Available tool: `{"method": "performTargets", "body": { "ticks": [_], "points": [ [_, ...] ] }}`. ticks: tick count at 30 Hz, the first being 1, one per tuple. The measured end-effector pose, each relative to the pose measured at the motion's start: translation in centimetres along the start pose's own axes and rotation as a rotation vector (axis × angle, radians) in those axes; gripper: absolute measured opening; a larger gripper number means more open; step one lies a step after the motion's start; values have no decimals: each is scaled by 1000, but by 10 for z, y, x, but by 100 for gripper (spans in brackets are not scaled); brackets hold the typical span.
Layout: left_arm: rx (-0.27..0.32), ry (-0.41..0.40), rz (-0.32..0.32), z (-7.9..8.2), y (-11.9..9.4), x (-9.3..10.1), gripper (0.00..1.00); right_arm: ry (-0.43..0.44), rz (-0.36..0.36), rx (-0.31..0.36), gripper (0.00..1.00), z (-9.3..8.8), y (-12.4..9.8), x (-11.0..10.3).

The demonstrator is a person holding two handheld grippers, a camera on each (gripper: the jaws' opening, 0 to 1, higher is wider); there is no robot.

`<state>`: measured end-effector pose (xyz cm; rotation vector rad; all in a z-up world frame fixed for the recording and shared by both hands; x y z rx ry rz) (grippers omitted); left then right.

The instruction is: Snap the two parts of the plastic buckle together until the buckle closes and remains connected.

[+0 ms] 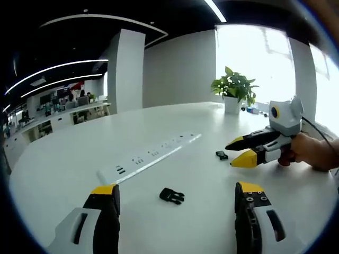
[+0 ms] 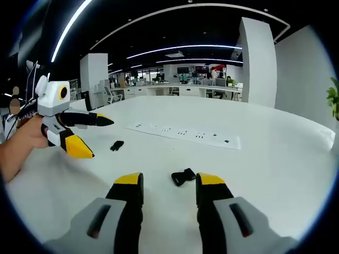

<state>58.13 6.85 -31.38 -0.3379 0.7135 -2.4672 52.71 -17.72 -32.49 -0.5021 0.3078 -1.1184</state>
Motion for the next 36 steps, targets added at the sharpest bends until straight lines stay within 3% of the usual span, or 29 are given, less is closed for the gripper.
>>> {"method": "performTargets", "body": {
  "ticks": [5, 7, 10, 20, 21, 24, 26, 29, 31, 32, 33, 34, 36],
  "points": [
    [-33, 42, 11, -2, -2, -7, 90, -3, 13, -3, 38, 0, 1, -2],
    [-58, 105, -39, 0, -5, -10, 87, -3, 13, 6, 38, 2, -1, -2],
    [-146, 153, -117, -1, -6, -10, 89, 3, 13, 17, 38, 4, -2, -1],
    [-235, 250, -215, 12, -5, -19, 92, 6, 30, 12, 38, 4, -2, 0],
    [-232, 359, -265, 15, -4, -15, 93, 6, 36, 7, 38, 3, -1, 0],
    [-256, 505, -293, 22, -4, -14, 98, 11, 41, 8, 37, 2, -5, -2],
    [-303, 572, -296, 30, -4, -15, 95, 13, 42, 12, 37, 5, -3, 1],
    [-324, 634, -296, 38, -5, -17, 93, 16, 41, 19, 36, 6, -4, 2],
    [-310, 772, -249, 46, -3, -19, 94, 15, 44, 20, 36, 6, -3, 3],
    [-319, 869, -180, 51, -2, -20, 95, 14, 44, 19, 36, 5, -3, 3],
    [-337, 900, -186, 53, -2, -19, 98, 14, 44, 18, 36, 5, -3, 3],
    [-370, 948, -172, 54, -2, -19, 99, 14, 44, 18, 36, 5, -2, 3],
    [-483, 1117, -107, 58, 0, -18, 99, 18, 43, 19, 36, 5, -3, 4]
  ]
}}
Point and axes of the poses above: the point that each gripper's makers call its tool centre point, and the gripper's own axes: y roughly forward along the fingers, x roughly to its right, z roughly out of its top, the point moved 10 cm from there along -y, roughly backward along the fingers, and after that the axes turned 10 degrees about -x, right-handed, at the moved point
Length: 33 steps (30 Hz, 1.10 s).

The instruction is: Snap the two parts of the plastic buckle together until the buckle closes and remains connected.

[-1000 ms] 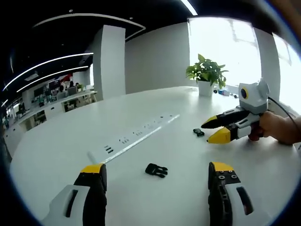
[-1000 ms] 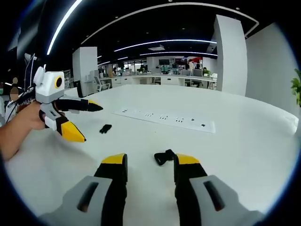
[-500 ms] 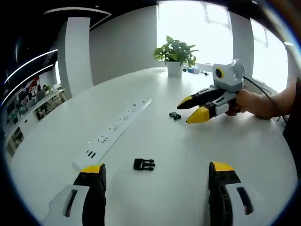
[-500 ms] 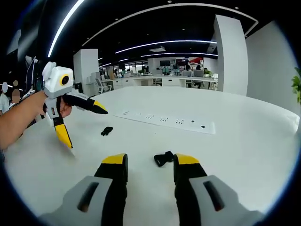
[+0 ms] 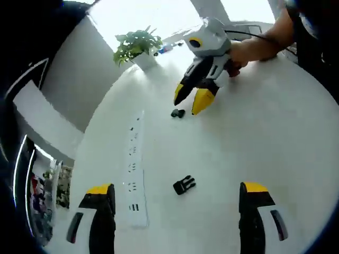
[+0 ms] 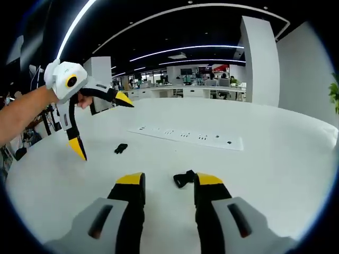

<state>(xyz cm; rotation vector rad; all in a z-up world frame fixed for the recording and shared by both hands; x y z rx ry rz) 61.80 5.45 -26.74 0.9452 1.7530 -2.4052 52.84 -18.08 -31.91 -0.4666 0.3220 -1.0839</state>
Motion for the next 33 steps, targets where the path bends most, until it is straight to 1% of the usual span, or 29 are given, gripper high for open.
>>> {"method": "performTargets", "body": {
  "ticks": [1, 2, 3, 4, 5, 8, 9, 10, 11, 12, 13, 14, 16, 17, 18, 19, 20, 21, 22, 23, 24, 25, 26, 29, 33],
  "points": [
    [-51, 37, -6, 0, 0, 0, 98, 2, -1, 1, 36, 2, 2, 3],
    [-65, 71, -16, 3, 0, -3, 97, 3, -2, 3, 35, 3, 3, 5],
    [-122, 139, -20, 5, -1, -4, 97, 4, -1, 4, 35, 4, 5, 8],
    [-174, 186, -22, 7, -1, -5, 96, 3, -1, 5, 35, 5, 5, 9],
    [-212, 227, -44, 11, -1, -5, 95, 2, -1, 4, 35, 3, 4, 7],
    [-198, 248, -79, 19, -1, -8, 88, 1, -1, 1, 35, 2, 5, 7],
    [-215, 273, -83, 20, 1, -9, 87, 1, -2, 2, 35, 1, 4, 5],
    [-253, 313, -72, 19, 3, -12, 86, 1, -3, 3, 35, 1, 3, 5],
    [-284, 381, -18, 19, 6, -16, 84, 1, -3, 4, 35, 1, 3, 5],
    [-331, 459, -8, 17, 9, -17, 80, 1, -5, 7, 35, 0, 2, 4],
    [-342, 492, -8, 17, 11, -18, 78, -1, -12, 8, 35, 0, 2, 4],
    [-338, 492, 1, 18, 13, -18, 75, -1, -16, 10, 34, 0, 1, 4],
    [-264, 452, -22, 26, 16, -14, 75, 0, -17, 11, 34, -1, 0, 4],
    [-277, 473, -20, 27, 15, -14, 70, 0, -18, 11, 34, -1, 0, 4],
    [-271, 475, -23, 29, 14, -14, 67, 1, -18, 12, 34, -2, 0, 3],
    [-236, 454, -39, 33, 15, -13, 63, 2, -15, 12, 34, -2, 0, 2],
    [-205, 434, -74, 36, 14, -11, 55, 2, -15, 12, 34, -2, 0, 2],
    [-195, 441, -121, 36, 14, -10, 42, 3, -14, 11, 34, -3, 0, 1],
    [-183, 454, -125, 37, 16, -10, 31, 5, -12, 13, 34, -3, 0, 0],
    [-185, 462, -111, 35, 20, -9, 23, 6, -13, 13, 34, -3, 0, 0],
    [-220, 500, -141, 31, 24, -7, 22, 6, -15, 13, 34, -3, 0, 0],
    [-242, 491, -144, 29, 25, -7, 17, 5, -15, 13, 34, -3, 0, 0],
    [-234, 478, -128, 29, 28, -10, 17, 3, -14, 14, 34, -3, 0, 0],
    [-227, 458, -135, 30, 29, -15, 20, 5, -17, 19, 34, -2, 0, 0],
    [-242, 472, -171, 33, 31, -17, 20, 2, -17, 17, 34, -3, -1, -1]
  ]
}}
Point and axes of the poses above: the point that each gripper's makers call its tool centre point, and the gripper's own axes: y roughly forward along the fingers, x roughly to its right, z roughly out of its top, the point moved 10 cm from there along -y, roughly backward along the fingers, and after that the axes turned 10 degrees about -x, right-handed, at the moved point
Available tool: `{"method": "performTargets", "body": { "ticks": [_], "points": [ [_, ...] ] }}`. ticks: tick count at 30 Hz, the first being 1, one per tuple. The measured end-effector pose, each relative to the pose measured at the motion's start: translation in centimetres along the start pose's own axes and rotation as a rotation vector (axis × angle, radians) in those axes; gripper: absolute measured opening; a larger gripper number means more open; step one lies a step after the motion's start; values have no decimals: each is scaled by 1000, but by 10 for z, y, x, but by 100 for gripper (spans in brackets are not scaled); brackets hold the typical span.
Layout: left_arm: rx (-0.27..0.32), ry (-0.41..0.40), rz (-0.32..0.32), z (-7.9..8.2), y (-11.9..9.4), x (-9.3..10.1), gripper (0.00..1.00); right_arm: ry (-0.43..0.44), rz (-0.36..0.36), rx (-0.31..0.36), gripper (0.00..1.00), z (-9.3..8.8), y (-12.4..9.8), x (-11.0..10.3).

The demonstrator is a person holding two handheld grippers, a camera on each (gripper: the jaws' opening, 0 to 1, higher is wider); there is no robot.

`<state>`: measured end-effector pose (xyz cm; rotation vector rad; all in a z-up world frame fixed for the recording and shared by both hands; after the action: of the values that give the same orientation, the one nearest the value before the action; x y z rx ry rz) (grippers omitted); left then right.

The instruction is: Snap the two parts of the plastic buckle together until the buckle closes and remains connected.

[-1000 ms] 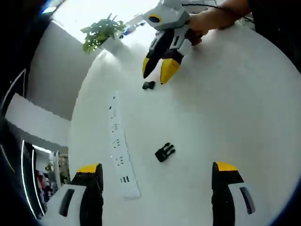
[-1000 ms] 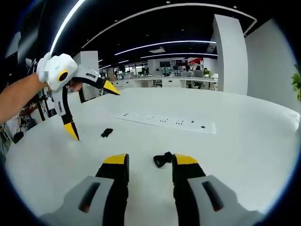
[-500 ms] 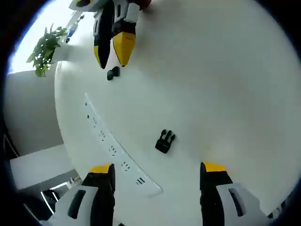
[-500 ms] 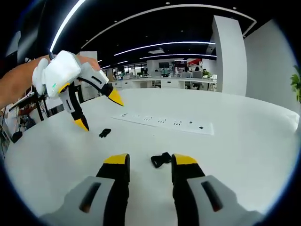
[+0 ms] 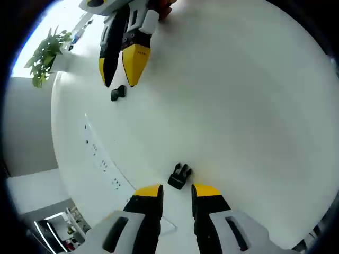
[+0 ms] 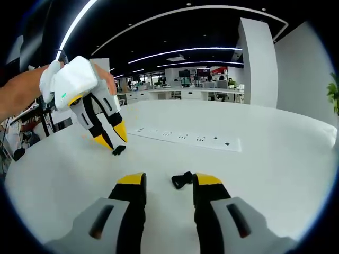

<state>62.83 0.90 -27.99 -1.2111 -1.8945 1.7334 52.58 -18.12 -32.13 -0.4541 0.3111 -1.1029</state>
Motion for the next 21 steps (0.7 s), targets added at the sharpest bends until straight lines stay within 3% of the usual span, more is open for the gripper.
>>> {"method": "performTargets", "body": {
  "ticks": [12, 15, 21],
  "points": [
    [35, 12, -117, 0, 4, -14, 17, 6, -1, 1, 34, -1, -4, -6],
    [51, -25, -176, -2, 5, -14, 14, 7, 4, 2, 34, -1, -4, -7],
    [103, -93, -213, -6, 7, -14, 11, 4, -3, 2, 34, -1, -5, -6]
  ]
}}
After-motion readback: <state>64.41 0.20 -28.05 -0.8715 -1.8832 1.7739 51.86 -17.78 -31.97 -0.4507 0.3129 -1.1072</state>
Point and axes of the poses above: the point that each gripper's makers call its tool centre point, and the gripper's own axes: y roughly forward along the fingers, x roughly to its right, z roughly out of its top, the point moved 10 cm from there along -y, roughly backward along the fingers, and after that the axes turned 10 degrees about -x, right-handed, at the moved point
